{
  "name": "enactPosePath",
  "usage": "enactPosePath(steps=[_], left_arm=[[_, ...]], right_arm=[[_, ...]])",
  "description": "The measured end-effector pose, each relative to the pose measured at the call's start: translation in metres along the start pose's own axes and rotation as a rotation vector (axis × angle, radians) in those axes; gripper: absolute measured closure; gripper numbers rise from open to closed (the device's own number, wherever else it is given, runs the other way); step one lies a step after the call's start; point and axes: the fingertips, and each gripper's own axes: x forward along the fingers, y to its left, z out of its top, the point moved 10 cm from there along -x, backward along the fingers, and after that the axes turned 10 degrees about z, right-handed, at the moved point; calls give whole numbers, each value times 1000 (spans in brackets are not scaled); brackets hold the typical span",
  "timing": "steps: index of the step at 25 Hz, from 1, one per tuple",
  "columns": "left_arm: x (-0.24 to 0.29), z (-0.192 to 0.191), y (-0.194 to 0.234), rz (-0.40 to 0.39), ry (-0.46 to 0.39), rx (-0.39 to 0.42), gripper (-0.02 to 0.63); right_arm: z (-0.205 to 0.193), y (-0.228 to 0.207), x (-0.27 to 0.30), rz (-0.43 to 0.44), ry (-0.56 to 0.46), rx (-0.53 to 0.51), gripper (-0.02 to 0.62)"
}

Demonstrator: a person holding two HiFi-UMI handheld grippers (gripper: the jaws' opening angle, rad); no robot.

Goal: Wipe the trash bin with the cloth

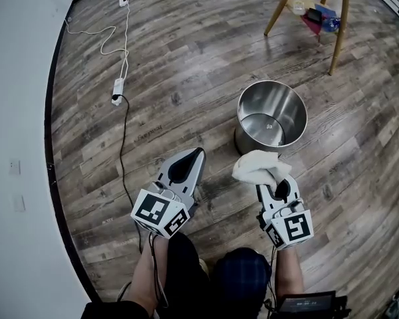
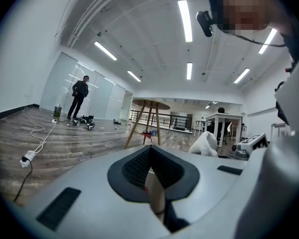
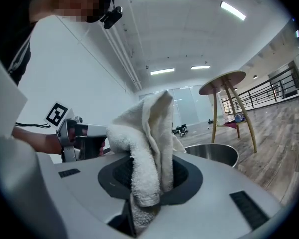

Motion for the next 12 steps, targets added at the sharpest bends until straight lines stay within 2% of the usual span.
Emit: enactPosePath(steps=[6,12], left_arm=[[5,0,-14,-37,6,2,606],[6,7,-33,-59,0,75,606]], right_arm=[[22,2,-9,-24,-7,-19,502],[39,3,-18,-34,-16,-28,502]])
